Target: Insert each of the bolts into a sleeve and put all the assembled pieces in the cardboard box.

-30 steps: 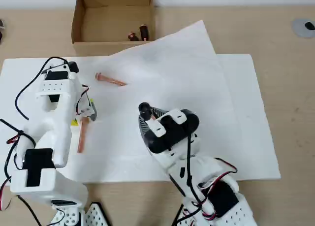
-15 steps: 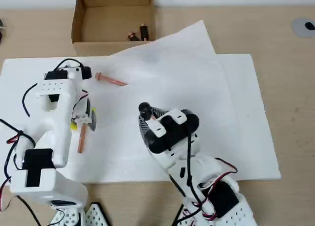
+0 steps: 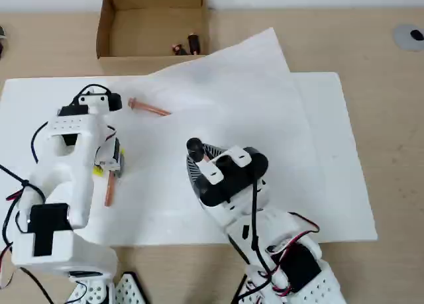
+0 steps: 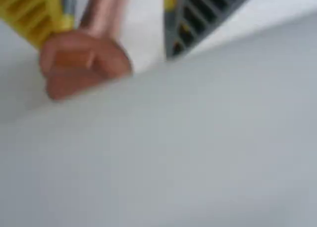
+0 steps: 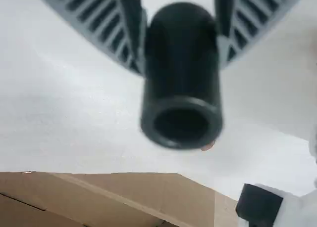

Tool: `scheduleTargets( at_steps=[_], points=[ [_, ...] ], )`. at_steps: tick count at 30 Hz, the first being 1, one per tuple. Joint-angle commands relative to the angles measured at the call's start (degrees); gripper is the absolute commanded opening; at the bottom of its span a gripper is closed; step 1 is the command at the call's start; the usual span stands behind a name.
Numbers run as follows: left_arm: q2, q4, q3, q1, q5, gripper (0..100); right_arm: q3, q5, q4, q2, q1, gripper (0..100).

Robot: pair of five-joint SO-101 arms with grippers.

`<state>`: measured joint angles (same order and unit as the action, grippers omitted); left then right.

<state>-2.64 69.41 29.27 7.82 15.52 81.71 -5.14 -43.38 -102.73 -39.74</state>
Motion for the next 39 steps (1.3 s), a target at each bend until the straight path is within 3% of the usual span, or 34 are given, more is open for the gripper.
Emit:
scheduleTargets(
  at_steps=[1,7,11,14,22,28,32,39],
  points=[
    [-0.66,-4.13,1.49,-2.81,0.18,14,-3.65,0.18,-0.09,-0.57,0.92,0.9],
    [-0.66,-4.92,1.76,-3.78,0.18,13,-3.65,0.18,-0.09,-0.57,0.92,0.9],
    [-0.66,-4.48,1.93,-5.27,1.93,1,-3.65,0.18,-0.09,-0.57,0.92,0.9],
    [-0.22,-3.6,2.64,-5.8,2.99,1,-3.65,0.18,-0.09,-0.57,0.92,0.9],
    [4.62,-3.87,-2.46,-2.2,-5.54,1,-3.65,0.18,0.09,-0.57,0.92,0.9],
    [26.68,-4.22,-8.44,-2.55,-13.36,1,-3.47,0.18,3.25,-0.57,1.1,0.9],
    [46.81,-8.44,-8.09,-6.77,-14.86,1,-2.68,0.18,8.88,-0.57,1.45,0.9],
    [77.14,-14.68,13.27,-18.9,-15.12,1,2.33,0.18,10.11,-0.57,-3.65,0.9]
  ],
)
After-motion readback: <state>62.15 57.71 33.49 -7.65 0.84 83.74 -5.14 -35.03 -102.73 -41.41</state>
